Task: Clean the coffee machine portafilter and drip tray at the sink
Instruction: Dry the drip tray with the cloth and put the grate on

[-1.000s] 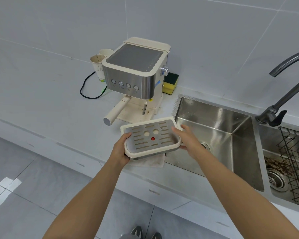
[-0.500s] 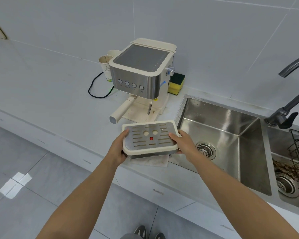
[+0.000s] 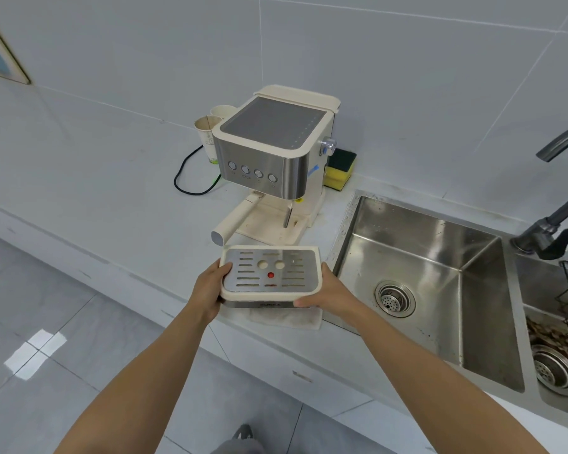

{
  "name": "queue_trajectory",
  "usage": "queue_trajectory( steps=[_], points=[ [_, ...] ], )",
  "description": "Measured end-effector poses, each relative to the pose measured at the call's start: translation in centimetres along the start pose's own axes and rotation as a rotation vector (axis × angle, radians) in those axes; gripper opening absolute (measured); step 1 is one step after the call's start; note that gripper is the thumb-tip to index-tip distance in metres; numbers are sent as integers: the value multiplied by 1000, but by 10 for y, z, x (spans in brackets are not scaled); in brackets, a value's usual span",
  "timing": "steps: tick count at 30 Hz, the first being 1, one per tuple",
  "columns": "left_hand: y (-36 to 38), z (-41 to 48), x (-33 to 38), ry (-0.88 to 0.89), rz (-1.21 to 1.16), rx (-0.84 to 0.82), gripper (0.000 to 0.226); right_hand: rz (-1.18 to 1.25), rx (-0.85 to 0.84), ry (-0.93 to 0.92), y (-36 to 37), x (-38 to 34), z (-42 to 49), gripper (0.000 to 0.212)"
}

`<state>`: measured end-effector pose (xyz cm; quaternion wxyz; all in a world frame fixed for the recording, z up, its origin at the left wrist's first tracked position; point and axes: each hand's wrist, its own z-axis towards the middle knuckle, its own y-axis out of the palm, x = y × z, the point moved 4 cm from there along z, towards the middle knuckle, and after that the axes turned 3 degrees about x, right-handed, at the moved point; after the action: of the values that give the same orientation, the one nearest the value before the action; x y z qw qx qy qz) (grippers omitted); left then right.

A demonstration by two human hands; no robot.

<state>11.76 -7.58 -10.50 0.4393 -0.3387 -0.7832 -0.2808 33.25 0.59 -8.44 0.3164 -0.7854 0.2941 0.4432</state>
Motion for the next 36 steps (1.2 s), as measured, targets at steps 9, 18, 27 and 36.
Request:
queue_trajectory(
  steps=[9,18,27,36],
  points=[
    [-21,68,27,5,140,-110,22,-28,152,11,23,-24,48,72],
    [-15,133,54,49,309,-303,20,109,312,78,47,-29,73,57],
    [9,165,64,63,427,-371,20,42,448,163,37,-23,89,72],
    [13,189,65,46,461,-355,22,4,481,187,33,-24,114,63]
  ],
)
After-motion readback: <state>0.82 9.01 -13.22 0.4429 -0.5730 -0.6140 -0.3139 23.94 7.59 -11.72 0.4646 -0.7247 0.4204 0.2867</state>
